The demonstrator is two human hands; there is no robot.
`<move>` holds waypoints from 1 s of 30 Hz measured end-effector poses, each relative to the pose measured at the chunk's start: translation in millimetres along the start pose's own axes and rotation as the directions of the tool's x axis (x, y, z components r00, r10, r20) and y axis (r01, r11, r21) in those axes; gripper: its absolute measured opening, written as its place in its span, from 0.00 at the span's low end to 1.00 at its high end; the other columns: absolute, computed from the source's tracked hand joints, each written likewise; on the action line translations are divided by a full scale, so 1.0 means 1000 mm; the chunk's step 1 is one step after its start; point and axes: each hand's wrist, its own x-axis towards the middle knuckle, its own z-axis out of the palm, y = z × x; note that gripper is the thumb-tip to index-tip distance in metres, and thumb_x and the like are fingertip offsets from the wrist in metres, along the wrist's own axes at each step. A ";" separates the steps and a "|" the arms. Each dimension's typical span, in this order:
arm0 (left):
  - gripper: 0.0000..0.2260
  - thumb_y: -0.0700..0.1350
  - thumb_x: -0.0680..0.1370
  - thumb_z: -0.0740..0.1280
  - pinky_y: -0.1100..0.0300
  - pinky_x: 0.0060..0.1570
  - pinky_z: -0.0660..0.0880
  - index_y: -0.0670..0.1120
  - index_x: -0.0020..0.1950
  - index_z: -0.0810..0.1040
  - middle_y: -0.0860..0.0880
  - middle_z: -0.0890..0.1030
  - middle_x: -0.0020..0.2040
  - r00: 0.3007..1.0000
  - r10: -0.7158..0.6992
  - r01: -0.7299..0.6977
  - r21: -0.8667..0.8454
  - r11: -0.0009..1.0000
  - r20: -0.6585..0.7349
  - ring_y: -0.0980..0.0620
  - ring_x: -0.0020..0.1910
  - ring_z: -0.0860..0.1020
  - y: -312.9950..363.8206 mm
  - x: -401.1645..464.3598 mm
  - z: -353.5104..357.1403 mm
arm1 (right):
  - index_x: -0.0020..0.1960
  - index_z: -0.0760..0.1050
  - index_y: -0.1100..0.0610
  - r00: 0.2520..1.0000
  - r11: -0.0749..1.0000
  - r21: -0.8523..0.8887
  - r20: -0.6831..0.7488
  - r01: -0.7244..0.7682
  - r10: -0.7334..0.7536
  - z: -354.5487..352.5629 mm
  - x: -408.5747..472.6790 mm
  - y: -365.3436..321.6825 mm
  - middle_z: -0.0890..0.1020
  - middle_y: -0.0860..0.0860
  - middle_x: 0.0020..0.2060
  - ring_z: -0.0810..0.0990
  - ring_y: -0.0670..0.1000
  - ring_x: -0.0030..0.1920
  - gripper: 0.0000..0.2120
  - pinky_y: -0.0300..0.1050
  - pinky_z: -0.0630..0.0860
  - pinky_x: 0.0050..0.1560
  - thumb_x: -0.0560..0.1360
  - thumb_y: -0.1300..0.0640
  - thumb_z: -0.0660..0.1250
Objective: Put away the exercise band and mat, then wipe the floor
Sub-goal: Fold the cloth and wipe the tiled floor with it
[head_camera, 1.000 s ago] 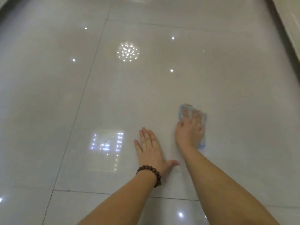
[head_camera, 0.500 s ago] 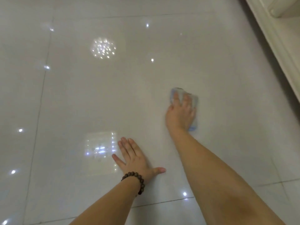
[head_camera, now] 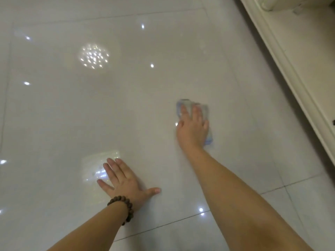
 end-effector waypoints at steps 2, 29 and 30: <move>0.70 0.81 0.54 0.60 0.34 0.68 0.36 0.37 0.64 0.18 0.38 0.22 0.70 1.000 -0.004 0.004 0.002 1.000 -0.014 0.39 0.70 0.24 0.000 -0.001 0.001 | 0.69 0.70 0.44 0.888 0.897 0.031 0.130 0.442 -0.442 0.011 -0.028 -0.008 0.72 0.52 0.69 0.68 0.52 0.70 0.24 0.51 0.62 0.64 0.73 0.51 0.55; 0.72 0.81 0.51 0.61 0.34 0.69 0.37 0.38 0.70 0.23 0.39 0.26 0.73 0.996 0.029 -0.028 0.014 1.000 -0.085 0.41 0.72 0.27 0.001 -0.007 0.005 | 0.73 0.64 0.47 0.999 0.995 -0.104 0.039 -0.006 0.010 -0.042 -0.078 0.143 0.66 0.56 0.72 0.64 0.57 0.72 0.24 0.58 0.64 0.65 0.77 0.52 0.55; 0.72 0.81 0.51 0.62 0.34 0.70 0.36 0.38 0.70 0.24 0.39 0.26 0.73 0.994 0.040 -0.039 0.013 0.999 -0.097 0.41 0.72 0.27 0.000 -0.007 0.007 | 0.71 0.67 0.47 0.982 0.981 -0.098 0.100 0.167 -0.157 -0.038 -0.095 0.138 0.69 0.56 0.70 0.68 0.56 0.70 0.23 0.57 0.67 0.63 0.76 0.50 0.54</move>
